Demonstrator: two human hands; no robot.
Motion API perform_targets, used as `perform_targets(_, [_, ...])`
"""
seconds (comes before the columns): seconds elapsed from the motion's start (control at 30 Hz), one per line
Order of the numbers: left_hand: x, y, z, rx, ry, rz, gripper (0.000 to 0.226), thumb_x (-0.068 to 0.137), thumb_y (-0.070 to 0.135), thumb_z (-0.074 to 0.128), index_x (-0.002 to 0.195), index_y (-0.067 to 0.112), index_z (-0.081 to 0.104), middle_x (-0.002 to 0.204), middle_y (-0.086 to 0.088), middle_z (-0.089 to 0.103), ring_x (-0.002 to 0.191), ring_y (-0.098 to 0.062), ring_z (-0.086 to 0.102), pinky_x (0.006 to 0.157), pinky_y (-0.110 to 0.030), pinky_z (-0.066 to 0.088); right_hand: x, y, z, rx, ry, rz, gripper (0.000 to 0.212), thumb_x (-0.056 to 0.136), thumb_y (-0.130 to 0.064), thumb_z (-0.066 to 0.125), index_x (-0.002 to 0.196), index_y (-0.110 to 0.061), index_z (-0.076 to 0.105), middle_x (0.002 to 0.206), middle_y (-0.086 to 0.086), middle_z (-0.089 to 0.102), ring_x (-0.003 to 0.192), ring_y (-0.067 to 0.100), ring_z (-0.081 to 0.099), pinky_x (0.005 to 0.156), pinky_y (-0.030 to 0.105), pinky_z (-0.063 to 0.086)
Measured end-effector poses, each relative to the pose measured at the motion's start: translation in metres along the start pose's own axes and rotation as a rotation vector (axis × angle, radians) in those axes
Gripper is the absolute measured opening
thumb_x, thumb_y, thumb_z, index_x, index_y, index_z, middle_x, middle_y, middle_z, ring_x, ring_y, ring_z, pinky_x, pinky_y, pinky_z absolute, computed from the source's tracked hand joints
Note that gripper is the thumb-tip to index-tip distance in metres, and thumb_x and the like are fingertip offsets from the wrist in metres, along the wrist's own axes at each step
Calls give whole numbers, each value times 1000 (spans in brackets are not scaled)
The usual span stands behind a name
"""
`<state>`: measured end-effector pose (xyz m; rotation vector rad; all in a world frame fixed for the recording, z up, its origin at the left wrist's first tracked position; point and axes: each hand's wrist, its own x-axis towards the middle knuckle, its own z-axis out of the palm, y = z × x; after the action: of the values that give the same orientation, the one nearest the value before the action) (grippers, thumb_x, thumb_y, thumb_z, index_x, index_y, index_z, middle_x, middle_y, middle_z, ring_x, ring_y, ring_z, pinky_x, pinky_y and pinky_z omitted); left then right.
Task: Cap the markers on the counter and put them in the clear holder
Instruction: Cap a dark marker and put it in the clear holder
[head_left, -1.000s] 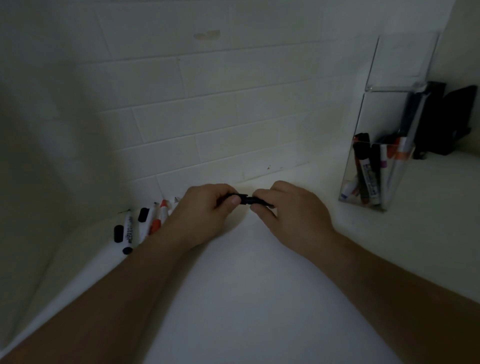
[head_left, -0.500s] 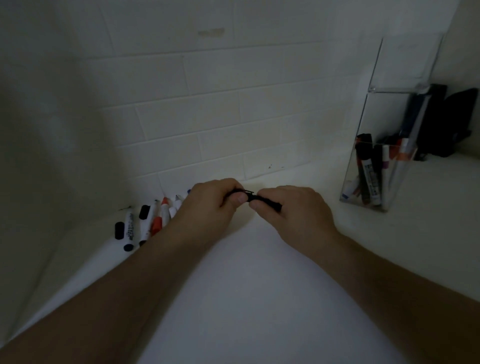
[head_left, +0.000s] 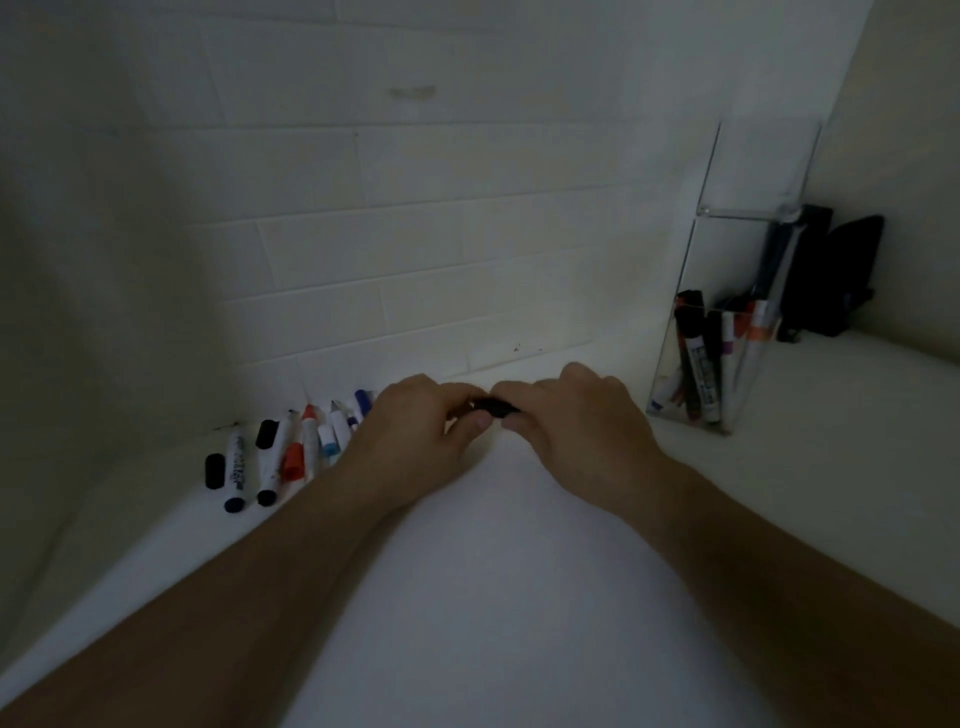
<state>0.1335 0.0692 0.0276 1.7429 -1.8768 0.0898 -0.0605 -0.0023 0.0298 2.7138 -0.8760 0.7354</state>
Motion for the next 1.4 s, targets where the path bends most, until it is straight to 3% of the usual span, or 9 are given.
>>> perform_targets(0.2, [-14,25,20,180,17,313,38,95,42,54,130,32,61,110,9,71,99,-20,59,86,-39,47,24,33,-73,493,404,316,18,103,-24,52,121,-23,51,93,-10,58,67,-3,53,59,9,38])
perform_targets(0.33, [-18,44,35,186,-12,565,26,99,35,53,118,33,70,105,7,70,96,-16,58,81,-38,44,33,61,-128,405,536,254,18,100,-19,57,117,-19,52,110,-7,57,89,13,60,74,27,51])
perform_targets(0.4, [-18,44,35,176,16,602,24,100,34,52,112,33,72,102,8,70,93,-15,58,80,-35,43,31,80,-142,342,518,289,18,99,-19,59,116,-20,52,110,-8,59,93,13,62,75,21,51])
perform_targets(0.47, [-18,41,35,159,32,594,23,99,34,51,109,33,73,99,9,70,92,-15,58,79,-32,41,25,99,-145,260,473,358,23,98,-20,62,118,-19,51,105,-8,61,88,14,63,70,15,46])
perform_targets(0.6, [-18,40,37,155,21,591,25,99,36,49,107,35,73,96,11,69,87,-13,58,74,-30,43,5,120,-128,196,333,432,51,97,-18,65,139,-30,39,100,-4,63,82,17,63,75,32,52])
perform_targets(0.8, [-20,37,42,83,-25,547,28,100,38,47,107,34,73,94,8,67,78,-10,59,62,-24,49,-17,126,-107,88,201,505,29,104,-16,48,131,-24,50,95,7,67,68,20,63,64,35,55])
perform_targets(0.97, [-24,38,38,77,2,477,33,98,45,38,103,39,70,82,13,56,59,-8,58,50,-25,49,-27,127,-96,104,100,546,38,103,-3,37,124,-14,67,117,8,68,107,25,61,87,28,40])
perform_targets(1.23, [-22,30,21,31,-7,404,30,95,43,41,101,38,70,77,13,71,64,-8,64,64,-24,52,-16,99,-78,11,483,321,39,94,0,49,127,-12,63,114,8,53,95,19,54,82,33,51])
perform_targets(1.4, [-13,18,-24,-149,180,109,28,89,39,52,100,31,77,55,11,60,52,-4,58,56,-15,43,4,29,-28,199,410,140,32,83,3,55,106,-12,71,97,3,60,85,12,52,79,27,46])
